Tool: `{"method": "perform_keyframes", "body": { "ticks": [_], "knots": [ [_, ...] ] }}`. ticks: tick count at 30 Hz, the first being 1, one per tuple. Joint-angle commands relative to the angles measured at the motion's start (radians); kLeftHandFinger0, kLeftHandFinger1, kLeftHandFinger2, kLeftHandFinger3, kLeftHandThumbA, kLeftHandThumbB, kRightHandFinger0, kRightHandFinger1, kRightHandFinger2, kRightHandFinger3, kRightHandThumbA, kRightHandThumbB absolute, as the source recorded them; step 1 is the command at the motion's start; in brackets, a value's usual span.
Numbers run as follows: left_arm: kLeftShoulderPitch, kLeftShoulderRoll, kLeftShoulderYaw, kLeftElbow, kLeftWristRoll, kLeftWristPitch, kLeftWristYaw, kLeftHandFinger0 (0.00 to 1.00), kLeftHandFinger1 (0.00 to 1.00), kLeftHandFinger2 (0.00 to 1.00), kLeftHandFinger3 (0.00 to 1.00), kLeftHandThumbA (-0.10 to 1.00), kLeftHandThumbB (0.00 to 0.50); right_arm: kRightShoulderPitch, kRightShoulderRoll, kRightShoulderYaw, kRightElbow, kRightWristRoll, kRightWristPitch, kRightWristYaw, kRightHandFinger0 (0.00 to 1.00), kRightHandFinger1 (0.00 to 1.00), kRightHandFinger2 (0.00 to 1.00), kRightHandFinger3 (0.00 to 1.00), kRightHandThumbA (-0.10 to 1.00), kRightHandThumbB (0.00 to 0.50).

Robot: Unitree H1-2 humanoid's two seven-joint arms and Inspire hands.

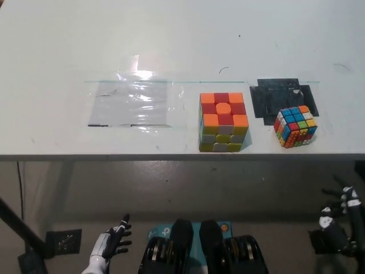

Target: The robot uses its right hand to pick up the small cube kept on the middle on the desk and place it on the bigger cube kept next to it

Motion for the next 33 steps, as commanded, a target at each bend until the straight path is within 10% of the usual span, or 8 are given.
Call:
{"method": "perform_keyframes", "body": {
  "ticks": [1,6,17,21,23,33],
  "knots": [
    [-0.006,0.008,0.008,-0.021,0.003,-0.039,0.022,0.77,0.7,0.72,0.68,0.83,0.081,0.012,-0.044,-0.027,-0.155,0.047,0.097,0.098,0.43,0.53,0.73,1.0,0.1,0.173],
    [-0.003,0.01,0.004,-0.022,0.011,-0.024,0.027,0.9,0.8,0.82,0.8,0.85,0.097,0.0,-0.087,-0.04,-0.326,0.077,0.167,0.165,0.43,0.52,0.74,0.99,0.12,0.177],
    [0.008,0.01,0.013,-0.021,0.004,-0.035,0.026,0.75,0.66,0.69,0.64,0.82,0.116,-0.095,-0.154,-0.028,-0.528,0.097,0.298,0.282,0.33,0.46,0.68,0.98,0.1,0.214],
    [0.009,0.011,0.009,-0.022,0.013,-0.029,0.03,0.79,0.72,0.75,0.7,0.84,0.104,-0.165,-0.188,0.001,-0.539,-0.035,0.35,0.308,0.74,1.0,1.0,1.0,0.46,0.358],
    [0.01,0.013,0.005,-0.029,0.017,-0.024,0.029,0.79,0.71,0.74,0.71,0.84,0.101,-0.209,-0.215,0.016,-0.511,-0.06,0.339,0.326,1.0,1.0,1.0,1.0,0.6,0.417],
    [0.01,0.009,0.014,-0.024,0.005,-0.034,0.025,0.79,0.72,0.75,0.7,0.83,0.108,-0.322,-0.266,0.082,-0.443,-0.137,0.363,0.398,1.0,1.0,1.0,1.0,0.86,0.5]
  ]
}}
